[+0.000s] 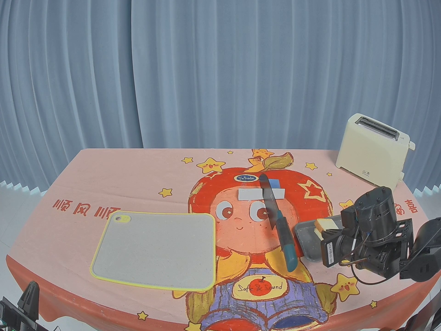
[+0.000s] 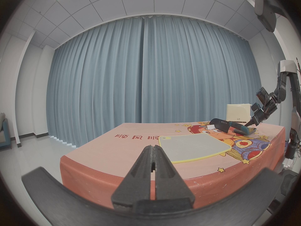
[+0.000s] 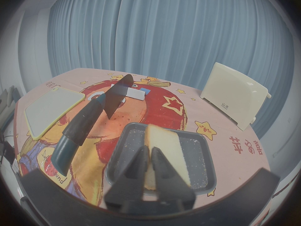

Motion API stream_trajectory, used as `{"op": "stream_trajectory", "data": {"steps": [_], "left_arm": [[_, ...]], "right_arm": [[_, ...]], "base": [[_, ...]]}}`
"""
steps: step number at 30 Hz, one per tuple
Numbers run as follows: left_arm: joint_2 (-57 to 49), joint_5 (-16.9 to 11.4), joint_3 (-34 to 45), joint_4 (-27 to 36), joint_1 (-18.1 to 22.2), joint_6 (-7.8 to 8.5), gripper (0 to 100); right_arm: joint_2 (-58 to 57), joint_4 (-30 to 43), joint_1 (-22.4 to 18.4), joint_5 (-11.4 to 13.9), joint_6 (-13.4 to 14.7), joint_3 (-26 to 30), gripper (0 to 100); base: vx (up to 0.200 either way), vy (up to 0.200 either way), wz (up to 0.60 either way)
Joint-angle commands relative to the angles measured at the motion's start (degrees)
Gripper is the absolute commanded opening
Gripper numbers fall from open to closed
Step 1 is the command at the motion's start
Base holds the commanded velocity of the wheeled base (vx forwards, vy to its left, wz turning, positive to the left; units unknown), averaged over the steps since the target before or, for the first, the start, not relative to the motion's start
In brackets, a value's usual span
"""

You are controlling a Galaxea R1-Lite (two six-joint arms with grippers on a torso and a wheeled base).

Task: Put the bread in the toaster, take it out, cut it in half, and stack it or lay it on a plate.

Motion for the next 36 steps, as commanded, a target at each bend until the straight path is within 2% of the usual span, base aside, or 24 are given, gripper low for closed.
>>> {"op": "stream_trajectory", "data": {"steps": [1, 36], "left_arm": [[-0.5, 0.0, 1.0, 0.0, 0.0, 0.02, 0], [-0.5, 0.0, 1.0, 0.0, 0.0, 0.02, 0]], "right_arm": [[0.0, -0.1, 0.1, 0.2, 0.2, -0.4, 100], [-0.8, -0.1, 0.4, 0.1, 0.1, -0.4, 100]], "base": [[0.000, 0.000, 0.00], [0.000, 0.000, 0.00]]}}
